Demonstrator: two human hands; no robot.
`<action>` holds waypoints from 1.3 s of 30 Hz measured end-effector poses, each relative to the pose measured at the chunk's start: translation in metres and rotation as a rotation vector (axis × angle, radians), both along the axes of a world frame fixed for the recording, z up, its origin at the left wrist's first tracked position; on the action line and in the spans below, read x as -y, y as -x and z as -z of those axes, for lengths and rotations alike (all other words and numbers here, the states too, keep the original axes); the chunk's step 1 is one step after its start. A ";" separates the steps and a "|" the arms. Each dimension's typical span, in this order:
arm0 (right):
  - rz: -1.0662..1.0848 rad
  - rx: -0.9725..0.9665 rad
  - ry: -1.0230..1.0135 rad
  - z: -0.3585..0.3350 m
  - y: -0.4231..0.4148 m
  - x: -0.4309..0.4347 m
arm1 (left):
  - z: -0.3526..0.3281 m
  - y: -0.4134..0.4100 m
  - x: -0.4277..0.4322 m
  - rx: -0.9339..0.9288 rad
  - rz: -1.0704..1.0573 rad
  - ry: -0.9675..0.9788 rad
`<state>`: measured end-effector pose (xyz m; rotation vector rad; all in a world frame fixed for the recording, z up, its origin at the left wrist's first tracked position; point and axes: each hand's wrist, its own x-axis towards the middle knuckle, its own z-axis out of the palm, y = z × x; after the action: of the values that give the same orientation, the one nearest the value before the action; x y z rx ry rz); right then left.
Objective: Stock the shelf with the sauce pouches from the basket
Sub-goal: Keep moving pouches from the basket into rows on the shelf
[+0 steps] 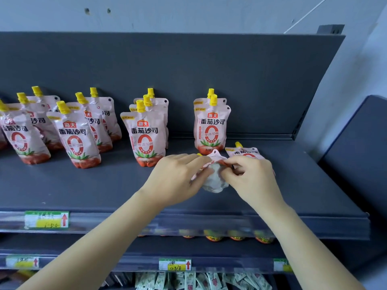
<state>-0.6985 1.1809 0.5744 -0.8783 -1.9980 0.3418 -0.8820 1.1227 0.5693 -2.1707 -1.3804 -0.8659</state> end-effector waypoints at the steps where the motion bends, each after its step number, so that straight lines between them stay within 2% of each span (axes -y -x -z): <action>1: 0.025 -0.041 0.011 0.001 -0.001 -0.002 | 0.004 -0.003 0.007 0.090 -0.069 0.032; 5: 0.012 -0.076 0.071 0.002 -0.001 -0.004 | 0.011 -0.016 0.024 0.489 -0.301 0.339; 7: -0.009 -0.052 0.103 0.002 -0.002 -0.004 | 0.011 -0.015 0.024 0.622 -0.293 0.481; 9: -0.024 -0.045 0.135 0.002 -0.004 -0.006 | 0.011 -0.011 0.024 0.714 -0.259 0.527; 14: -0.071 -0.073 0.148 0.006 -0.004 -0.009 | 0.005 -0.001 0.023 0.773 -0.250 0.562; 23: -0.115 -0.120 0.179 0.015 -0.006 -0.008 | -0.007 0.005 0.024 0.719 -0.284 0.646; 25: -0.115 -0.137 0.122 0.016 -0.005 -0.006 | -0.002 0.000 0.027 0.771 -0.311 0.685; 26: -0.110 -0.144 0.073 0.017 -0.004 -0.005 | 0.002 -0.005 0.029 0.854 -0.311 0.713; 29: -0.090 -0.208 0.013 0.020 -0.002 -0.003 | 0.014 -0.026 0.032 1.274 -0.265 0.760; 31: -0.065 -0.273 0.052 0.020 0.000 0.001 | 0.013 -0.035 0.033 1.420 -0.232 0.771; 34: -0.025 -0.380 0.182 0.017 0.006 0.005 | 0.002 -0.047 0.034 1.750 -0.004 0.882; 39: -0.077 -0.405 0.240 0.015 0.015 0.012 | 0.003 -0.064 0.031 2.080 0.202 0.868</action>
<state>-0.7136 1.1692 0.5589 -0.8038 -1.6368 0.7541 -0.8182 1.0915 0.5662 -1.0673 -2.4699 -3.5802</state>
